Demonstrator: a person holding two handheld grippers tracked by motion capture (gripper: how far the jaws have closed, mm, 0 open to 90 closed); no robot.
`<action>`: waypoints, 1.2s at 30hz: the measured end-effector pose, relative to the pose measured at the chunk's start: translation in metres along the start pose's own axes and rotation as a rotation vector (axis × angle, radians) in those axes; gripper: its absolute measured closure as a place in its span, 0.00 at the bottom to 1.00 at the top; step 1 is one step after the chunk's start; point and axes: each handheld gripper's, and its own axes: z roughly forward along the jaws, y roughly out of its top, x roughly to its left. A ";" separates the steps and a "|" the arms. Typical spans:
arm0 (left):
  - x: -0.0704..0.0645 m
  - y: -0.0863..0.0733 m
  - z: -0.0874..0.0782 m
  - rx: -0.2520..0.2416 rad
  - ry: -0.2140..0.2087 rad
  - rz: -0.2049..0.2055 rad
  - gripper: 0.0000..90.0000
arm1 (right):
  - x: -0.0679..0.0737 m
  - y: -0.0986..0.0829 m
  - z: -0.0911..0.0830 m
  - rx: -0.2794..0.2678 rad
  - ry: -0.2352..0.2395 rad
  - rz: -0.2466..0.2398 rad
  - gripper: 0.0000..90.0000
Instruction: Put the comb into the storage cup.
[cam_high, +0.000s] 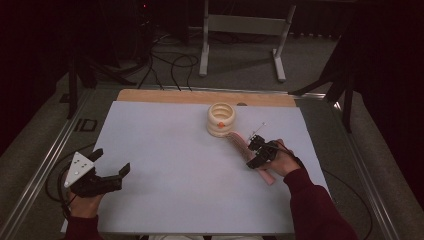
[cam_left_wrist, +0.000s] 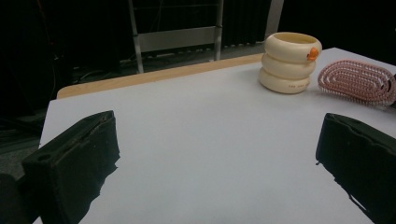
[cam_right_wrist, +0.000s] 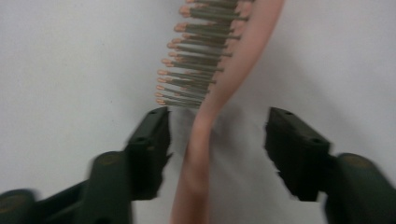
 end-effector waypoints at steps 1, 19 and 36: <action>0.000 0.000 0.000 0.000 0.000 0.001 0.00 | 0.000 0.000 0.002 0.007 0.008 0.003 0.57; 0.000 0.000 0.000 0.001 0.000 0.001 0.00 | 0.002 0.007 0.007 0.057 0.016 0.007 0.88; 0.000 -0.001 0.002 0.010 0.001 0.001 0.00 | 0.000 -0.007 -0.004 -0.063 0.040 0.044 0.89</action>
